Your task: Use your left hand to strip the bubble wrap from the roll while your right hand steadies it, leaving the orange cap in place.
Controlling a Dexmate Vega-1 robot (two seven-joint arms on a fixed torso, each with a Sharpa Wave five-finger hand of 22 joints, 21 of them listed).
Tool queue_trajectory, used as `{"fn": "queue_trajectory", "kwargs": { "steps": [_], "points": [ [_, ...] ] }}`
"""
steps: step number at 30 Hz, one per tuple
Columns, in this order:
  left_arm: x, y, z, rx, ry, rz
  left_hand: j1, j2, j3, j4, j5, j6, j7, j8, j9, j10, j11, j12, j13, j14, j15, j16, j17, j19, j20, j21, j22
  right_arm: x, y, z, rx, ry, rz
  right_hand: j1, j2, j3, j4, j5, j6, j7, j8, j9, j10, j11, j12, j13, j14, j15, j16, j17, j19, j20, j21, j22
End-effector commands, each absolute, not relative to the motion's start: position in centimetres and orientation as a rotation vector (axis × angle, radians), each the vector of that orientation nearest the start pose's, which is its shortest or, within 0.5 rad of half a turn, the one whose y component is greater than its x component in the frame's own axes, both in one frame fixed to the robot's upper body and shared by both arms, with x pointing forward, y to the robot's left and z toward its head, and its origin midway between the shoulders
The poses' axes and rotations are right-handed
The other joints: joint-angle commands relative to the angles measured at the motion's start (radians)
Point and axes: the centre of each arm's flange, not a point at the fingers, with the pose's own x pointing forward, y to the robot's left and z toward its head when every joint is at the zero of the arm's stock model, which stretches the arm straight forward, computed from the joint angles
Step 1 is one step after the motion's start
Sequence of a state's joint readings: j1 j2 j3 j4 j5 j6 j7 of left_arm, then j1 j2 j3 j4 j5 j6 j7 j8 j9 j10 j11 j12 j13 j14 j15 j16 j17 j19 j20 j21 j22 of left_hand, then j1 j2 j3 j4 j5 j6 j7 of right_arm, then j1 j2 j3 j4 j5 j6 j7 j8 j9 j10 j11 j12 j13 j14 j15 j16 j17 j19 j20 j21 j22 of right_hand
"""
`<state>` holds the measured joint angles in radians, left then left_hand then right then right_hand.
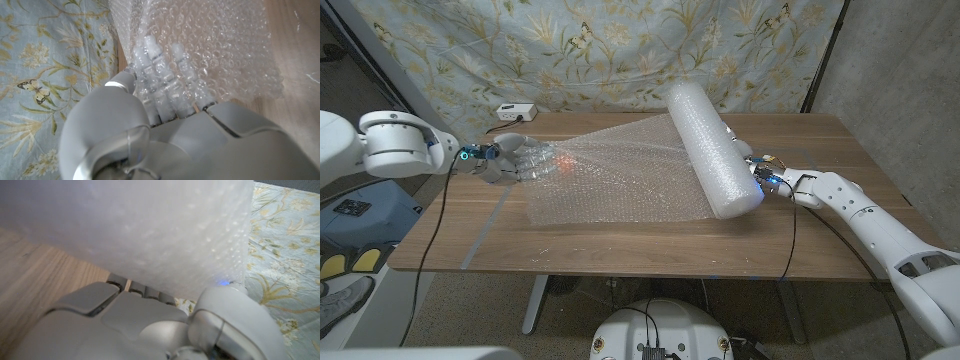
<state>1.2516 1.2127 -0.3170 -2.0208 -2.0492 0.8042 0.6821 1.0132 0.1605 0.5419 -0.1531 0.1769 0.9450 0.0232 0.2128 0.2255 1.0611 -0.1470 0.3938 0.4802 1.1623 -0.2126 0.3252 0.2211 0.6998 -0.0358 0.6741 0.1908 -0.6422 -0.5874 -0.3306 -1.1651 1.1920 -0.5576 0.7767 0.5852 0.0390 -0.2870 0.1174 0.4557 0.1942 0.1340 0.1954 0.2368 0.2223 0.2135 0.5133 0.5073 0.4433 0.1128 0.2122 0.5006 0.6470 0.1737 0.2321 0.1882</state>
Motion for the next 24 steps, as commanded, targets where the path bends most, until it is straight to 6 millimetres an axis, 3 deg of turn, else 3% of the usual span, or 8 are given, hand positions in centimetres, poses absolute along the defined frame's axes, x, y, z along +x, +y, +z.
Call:
{"fn": "queue_trajectory", "kwargs": {
  "steps": [1, 13, 24],
  "points": [
    [44.4, 39.3, 4.8, -0.276, 0.253, -0.085, 0.009, 0.007, 0.002, 0.006, 0.0, 0.017, 0.024, -0.003, 0.006, 0.021, -0.02, 0.0, 0.002, -0.009, 0.0, -0.001, 0.002, -0.006, 0.003, 0.01, 0.001, 64.5, -27.2, -1.7, 0.5, -0.043, 1.032, -0.009, 0.002, -0.008, -0.001, 0.007, -0.004, 0.013, 0.008, 0.001, -0.008, 0.003, -0.005, 0.004, -0.002, 0.006, 0.003, 0.001, 0.0, 0.009, -0.004, 0.002],
    [44.1, 40.1, 5.4, -0.286, 0.223, -0.075, 0.008, 0.007, 0.003, 0.006, -0.001, 0.012, 0.023, -0.005, 0.006, 0.02, -0.023, -0.002, 0.004, -0.011, 0.0, -0.003, 0.002, -0.007, 0.003, 0.014, 0.001, 65.0, -26.8, -1.2, 0.487, -0.044, 1.032, -0.01, 0.001, -0.012, 0.0, 0.01, -0.005, 0.012, 0.009, -0.001, -0.008, 0.003, -0.008, 0.005, -0.006, 0.009, 0.003, 0.001, 0.0, 0.012, -0.005, 0.002],
    [41.6, 40.7, 6.3, -0.275, 0.212, -0.099, 0.007, 0.008, 0.004, 0.007, -0.001, 0.009, 0.026, -0.004, 0.008, 0.019, -0.018, -0.003, 0.007, -0.011, 0.0, -0.003, 0.003, -0.01, 0.006, 0.017, 0.001, 65.4, -25.7, -1.0, 0.476, -0.055, 1.022, -0.012, 0.002, -0.016, 0.002, 0.013, -0.005, 0.014, 0.009, -0.003, -0.007, 0.003, -0.011, 0.005, -0.007, 0.009, 0.005, 0.001, -0.001, 0.013, -0.005, 0.002]
  ]
}}
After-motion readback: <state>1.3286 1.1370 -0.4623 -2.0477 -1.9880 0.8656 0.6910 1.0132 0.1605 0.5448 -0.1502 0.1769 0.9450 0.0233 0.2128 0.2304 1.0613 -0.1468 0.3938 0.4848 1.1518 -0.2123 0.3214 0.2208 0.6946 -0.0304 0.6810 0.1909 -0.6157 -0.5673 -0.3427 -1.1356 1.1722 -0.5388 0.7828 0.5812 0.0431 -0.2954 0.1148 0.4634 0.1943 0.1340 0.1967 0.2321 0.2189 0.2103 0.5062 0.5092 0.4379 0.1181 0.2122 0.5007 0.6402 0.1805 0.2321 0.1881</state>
